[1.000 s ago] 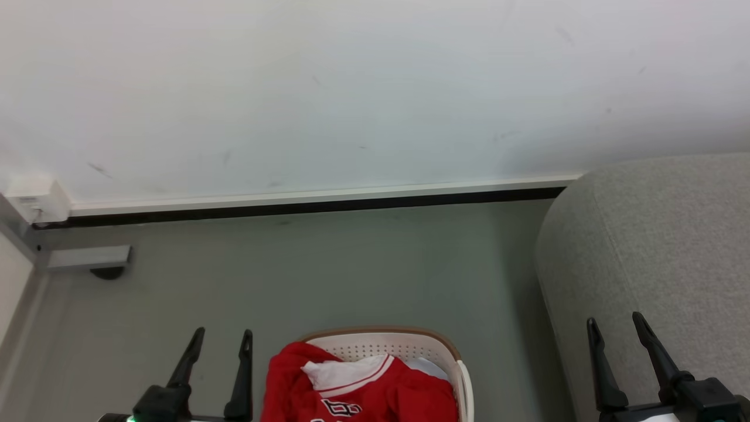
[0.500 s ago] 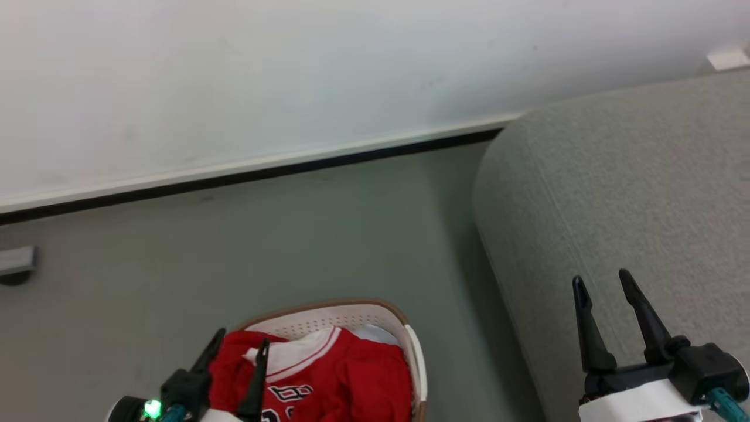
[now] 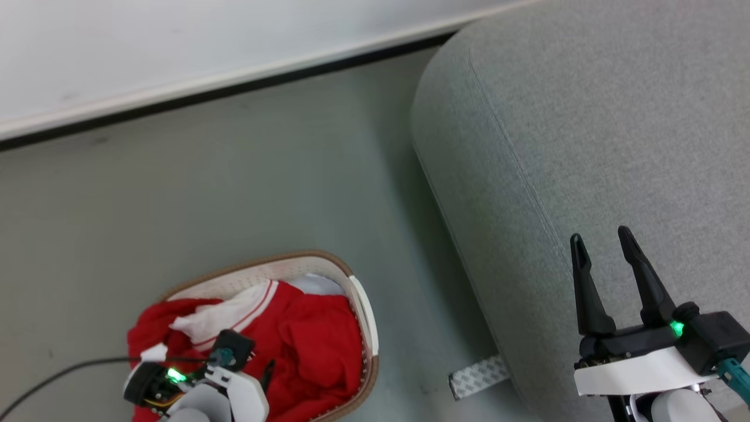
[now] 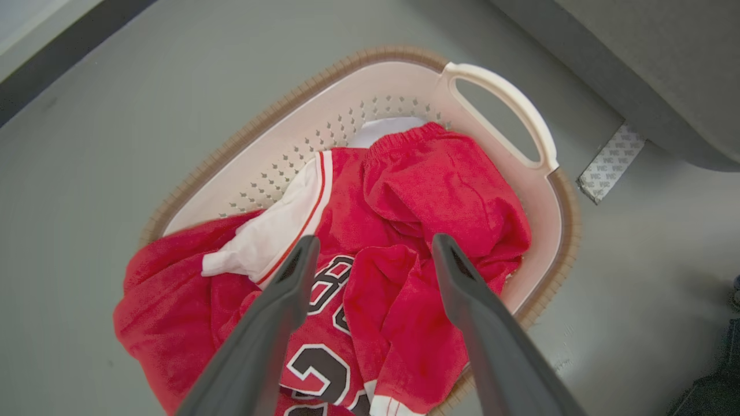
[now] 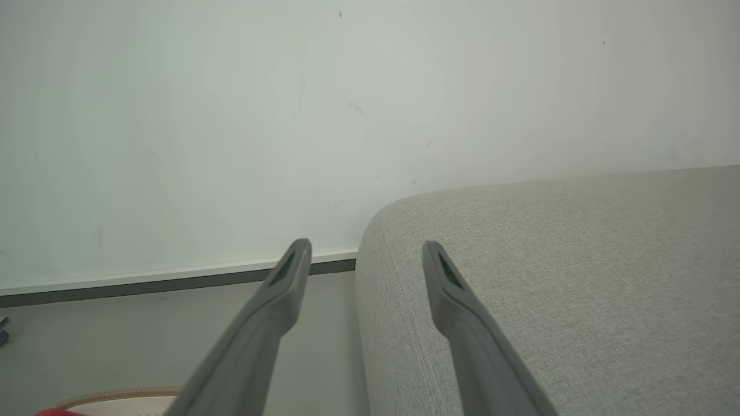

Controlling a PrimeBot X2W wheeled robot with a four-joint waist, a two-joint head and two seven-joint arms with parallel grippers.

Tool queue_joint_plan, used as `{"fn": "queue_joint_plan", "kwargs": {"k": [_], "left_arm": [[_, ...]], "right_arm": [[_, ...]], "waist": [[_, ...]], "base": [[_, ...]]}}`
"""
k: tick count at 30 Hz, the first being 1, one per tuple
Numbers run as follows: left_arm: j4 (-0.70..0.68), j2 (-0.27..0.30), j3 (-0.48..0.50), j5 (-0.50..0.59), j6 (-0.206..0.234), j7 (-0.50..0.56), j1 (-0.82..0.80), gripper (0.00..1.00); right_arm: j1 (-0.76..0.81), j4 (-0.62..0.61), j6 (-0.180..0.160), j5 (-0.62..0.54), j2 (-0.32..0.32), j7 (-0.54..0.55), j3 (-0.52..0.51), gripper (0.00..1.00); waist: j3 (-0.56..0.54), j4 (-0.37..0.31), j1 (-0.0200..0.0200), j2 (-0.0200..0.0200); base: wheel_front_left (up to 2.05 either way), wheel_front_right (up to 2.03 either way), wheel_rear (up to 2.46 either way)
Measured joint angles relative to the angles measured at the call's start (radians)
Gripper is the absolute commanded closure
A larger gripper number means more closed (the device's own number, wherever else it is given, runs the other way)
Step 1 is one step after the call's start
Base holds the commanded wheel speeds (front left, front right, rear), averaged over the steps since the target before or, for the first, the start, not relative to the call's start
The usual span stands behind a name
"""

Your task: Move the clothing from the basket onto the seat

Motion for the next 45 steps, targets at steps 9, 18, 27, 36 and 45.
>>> {"fn": "queue_joint_plan", "kwargs": {"k": [9,18,27,36,45], "left_arm": [[0.15,0.075,-0.061,0.042,0.004,0.095,-0.174,0.0],[0.272,0.115,-0.14,0.112,0.01,0.205,-0.31,0.0],[0.34,0.129,-0.172,0.115,0.001,0.245,-0.384,1.0],[0.346,0.067,-0.144,0.023,-0.002,0.168,-0.397,1.0],[0.313,-0.02,-0.112,-0.109,-0.004,0.042,-0.314,1.0]], "right_arm": [[-0.066,-0.058,0.0,0.03,0.0,0.0,0.015,0.0],[-0.109,-0.085,0.0,0.044,0.001,0.0,0.026,0.0],[-0.14,-0.092,0.0,0.073,0.0,0.0,0.036,0.0],[-0.118,-0.06,0.0,0.071,0.001,0.0,0.001,0.0],[-0.053,-0.01,0.0,0.003,0.002,0.0,-0.019,0.0]], "waist": [[0.17,-0.032,0.0001,0.0],[0.326,-0.034,0.0,0.0],[0.406,-0.053,0.0,0.0],[0.362,-0.023,0.0,0.0],[0.192,0.046,-0.0002,0.0]], "base": [[0.0,0.0,0.0],[0.0,0.0,0.0],[0.0,0.0,0.0],[0.0,0.0,0.0],[0.0,0.0,0.0]]}}
